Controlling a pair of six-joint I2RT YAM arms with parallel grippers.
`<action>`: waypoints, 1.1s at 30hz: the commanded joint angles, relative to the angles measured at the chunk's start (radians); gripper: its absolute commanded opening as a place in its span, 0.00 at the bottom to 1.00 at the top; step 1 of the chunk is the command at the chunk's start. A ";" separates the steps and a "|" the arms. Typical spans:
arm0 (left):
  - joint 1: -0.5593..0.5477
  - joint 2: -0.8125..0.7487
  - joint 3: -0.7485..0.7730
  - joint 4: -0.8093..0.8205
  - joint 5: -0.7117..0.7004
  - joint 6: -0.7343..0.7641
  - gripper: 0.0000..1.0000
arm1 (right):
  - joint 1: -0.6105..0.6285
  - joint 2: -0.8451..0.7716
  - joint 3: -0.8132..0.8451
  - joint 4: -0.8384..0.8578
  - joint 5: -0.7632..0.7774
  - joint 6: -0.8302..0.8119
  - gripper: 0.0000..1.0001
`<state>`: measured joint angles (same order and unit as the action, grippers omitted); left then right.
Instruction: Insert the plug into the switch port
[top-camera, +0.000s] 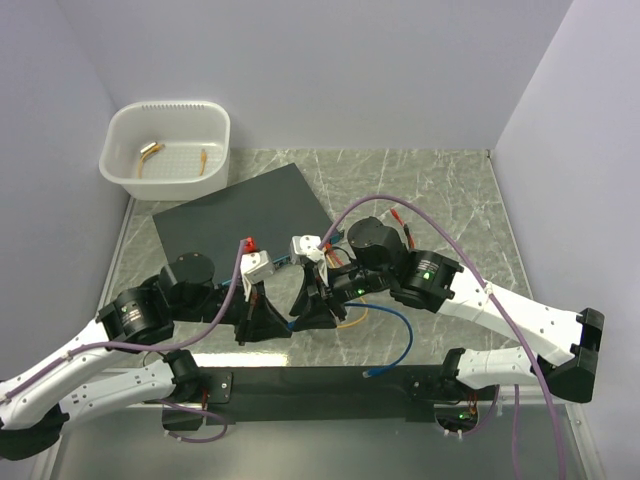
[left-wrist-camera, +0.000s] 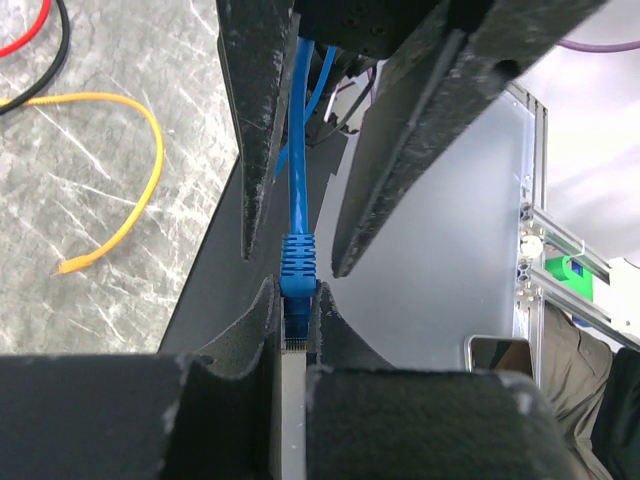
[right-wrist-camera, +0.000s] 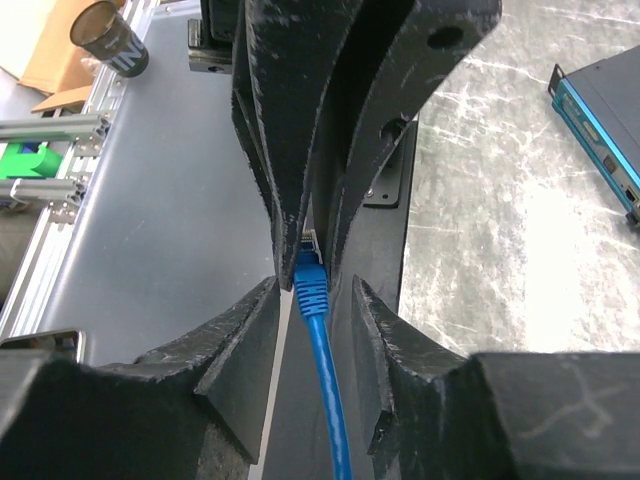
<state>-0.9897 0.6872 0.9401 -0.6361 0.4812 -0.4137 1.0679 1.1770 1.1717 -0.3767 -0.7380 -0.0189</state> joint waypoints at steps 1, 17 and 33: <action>-0.001 -0.020 0.006 0.067 0.007 -0.011 0.00 | -0.005 -0.008 -0.004 0.044 -0.011 0.004 0.41; -0.003 -0.041 -0.004 0.095 -0.039 -0.030 0.03 | -0.005 -0.016 -0.007 0.024 -0.086 -0.007 0.24; -0.001 -0.071 -0.018 0.095 -0.338 -0.073 0.75 | -0.025 -0.120 -0.162 0.125 0.136 0.097 0.00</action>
<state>-0.9951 0.6300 0.9199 -0.5808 0.2756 -0.4732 1.0592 1.0885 1.0367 -0.3115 -0.7216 0.0227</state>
